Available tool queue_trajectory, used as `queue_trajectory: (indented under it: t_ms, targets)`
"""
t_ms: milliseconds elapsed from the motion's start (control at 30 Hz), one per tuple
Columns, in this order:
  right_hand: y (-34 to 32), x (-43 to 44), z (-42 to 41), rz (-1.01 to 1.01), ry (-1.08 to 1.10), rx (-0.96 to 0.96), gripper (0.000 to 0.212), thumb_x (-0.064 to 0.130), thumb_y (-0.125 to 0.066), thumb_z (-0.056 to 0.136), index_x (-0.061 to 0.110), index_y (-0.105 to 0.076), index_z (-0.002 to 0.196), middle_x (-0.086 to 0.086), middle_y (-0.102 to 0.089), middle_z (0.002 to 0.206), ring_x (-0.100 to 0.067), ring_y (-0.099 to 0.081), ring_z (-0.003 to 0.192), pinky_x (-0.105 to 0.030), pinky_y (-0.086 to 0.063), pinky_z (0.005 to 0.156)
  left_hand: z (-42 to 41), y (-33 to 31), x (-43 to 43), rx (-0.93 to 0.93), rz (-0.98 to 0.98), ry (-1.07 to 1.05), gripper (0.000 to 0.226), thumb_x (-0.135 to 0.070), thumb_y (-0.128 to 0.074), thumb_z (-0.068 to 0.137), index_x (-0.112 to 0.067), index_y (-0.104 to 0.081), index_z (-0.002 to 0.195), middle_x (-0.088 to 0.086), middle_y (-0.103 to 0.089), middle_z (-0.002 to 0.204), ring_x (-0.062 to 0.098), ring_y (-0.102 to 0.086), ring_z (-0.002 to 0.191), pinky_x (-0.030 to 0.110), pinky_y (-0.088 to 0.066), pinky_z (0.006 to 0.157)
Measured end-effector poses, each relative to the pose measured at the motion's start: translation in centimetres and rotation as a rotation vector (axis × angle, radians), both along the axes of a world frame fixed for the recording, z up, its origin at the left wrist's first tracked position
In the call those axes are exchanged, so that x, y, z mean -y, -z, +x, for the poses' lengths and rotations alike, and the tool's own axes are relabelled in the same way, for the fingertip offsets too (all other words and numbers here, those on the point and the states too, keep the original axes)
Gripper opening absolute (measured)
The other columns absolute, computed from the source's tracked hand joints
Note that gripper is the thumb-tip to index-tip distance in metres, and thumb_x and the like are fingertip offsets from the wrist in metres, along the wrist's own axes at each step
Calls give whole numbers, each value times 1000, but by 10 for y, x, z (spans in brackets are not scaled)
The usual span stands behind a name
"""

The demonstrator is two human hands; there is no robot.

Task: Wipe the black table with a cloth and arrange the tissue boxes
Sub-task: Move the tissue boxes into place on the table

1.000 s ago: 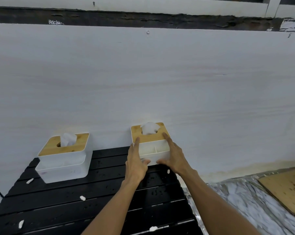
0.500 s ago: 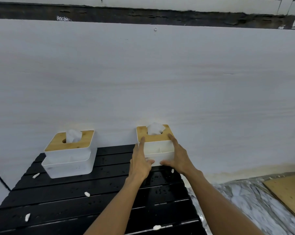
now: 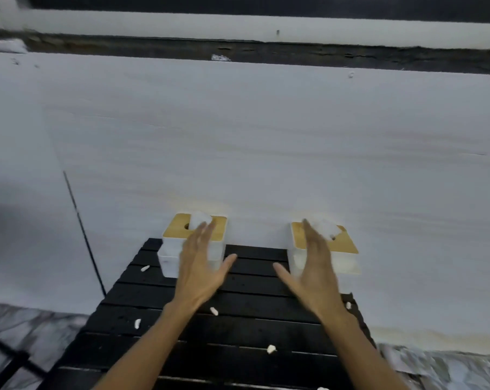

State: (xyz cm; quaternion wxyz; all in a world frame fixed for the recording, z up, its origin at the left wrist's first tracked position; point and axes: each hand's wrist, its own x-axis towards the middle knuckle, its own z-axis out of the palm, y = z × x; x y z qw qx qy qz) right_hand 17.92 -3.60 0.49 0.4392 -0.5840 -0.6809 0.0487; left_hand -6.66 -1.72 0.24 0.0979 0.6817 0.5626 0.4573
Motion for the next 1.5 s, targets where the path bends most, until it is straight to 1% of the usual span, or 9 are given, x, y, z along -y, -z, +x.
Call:
queue_trajectory:
  t_ms: [133, 267, 367, 433, 533, 700, 1133, 1333, 1500]
  targets:
    - [2, -14, -86, -210, -180, -6, 121, 54, -78, 75, 51, 15, 153, -1, -23, 163, -19, -26, 150, -40, -37, 116, -82, 4, -11, -74, -131, -180, 92, -66, -66, 76, -43, -15, 150, 2, -20, 160, 28, -18, 144, 56, -24, 114]
    - [18, -36, -143, -404, -227, -1, 135, 57, -81, 61, 49, 19, 152, -5, -38, 152, -26, -41, 138, -43, -46, 106, -124, 15, -28, 21, -340, -48, 106, -71, -73, 65, -46, -13, 149, -1, -25, 157, 26, -21, 145, 52, -27, 115]
    - [30, -56, -166, -469, -185, 8, 140, 59, -81, 52, 51, 19, 150, -10, -49, 140, -31, -55, 121, -48, -54, 93, -131, 17, -37, 152, -413, 156, 110, -54, -86, 62, -43, -20, 149, -14, -44, 140, 8, -45, 126, 31, -42, 104]
    - [35, -66, -173, -505, -166, 35, 138, 55, -82, 56, 48, 18, 151, -12, -50, 136, -32, -57, 117, -46, -54, 91, -130, 17, -43, 140, -457, 199, 113, -37, -89, 66, -39, -15, 152, -15, -42, 133, 8, -45, 120, 21, -40, 96]
    - [40, -73, -178, -482, -150, 33, 128, 47, -82, 66, 40, 9, 155, -9, -52, 135, -29, -57, 118, -44, -52, 93, -126, 23, -54, 97, -476, 207, 111, -26, -88, 68, -39, -14, 151, -6, -42, 131, 16, -46, 119, 23, -39, 91]
    - [45, -74, -178, -418, -138, -22, 117, 35, -87, 73, 36, -5, 157, -5, -52, 138, -27, -55, 124, -41, -49, 100, -117, 35, -60, 138, -450, 88, 109, -21, -89, 65, -39, -22, 150, 4, -46, 136, 22, -51, 116, 40, -46, 101]
    - [13, -19, -113, -91, -145, -121, 109, 25, -81, 84, 46, -3, 156, 0, -33, 159, -16, -40, 140, -37, -40, 112, -43, 11, -10, 192, -25, 139, 99, -17, -81, 77, -47, -20, 149, -1, -39, 147, 15, -41, 131, 37, -43, 107]
    - [18, -8, -70, -95, -104, -117, 111, 26, -84, 81, 43, -5, 158, 16, -32, 152, 5, -32, 132, -23, -32, 109, 1, 8, 1, 172, -51, 177, 100, -13, -81, 77, -48, -20, 148, -3, -36, 149, 17, -38, 135, 44, -42, 109]
    - [33, -9, -46, -175, -122, -138, 109, 27, -84, 81, 41, -8, 157, 12, -35, 152, 1, -32, 134, -30, -32, 115, 21, 22, 2, 172, -123, 165, 97, -10, -79, 77, -45, -22, 148, -1, -36, 149, 18, -41, 131, 39, -43, 105]
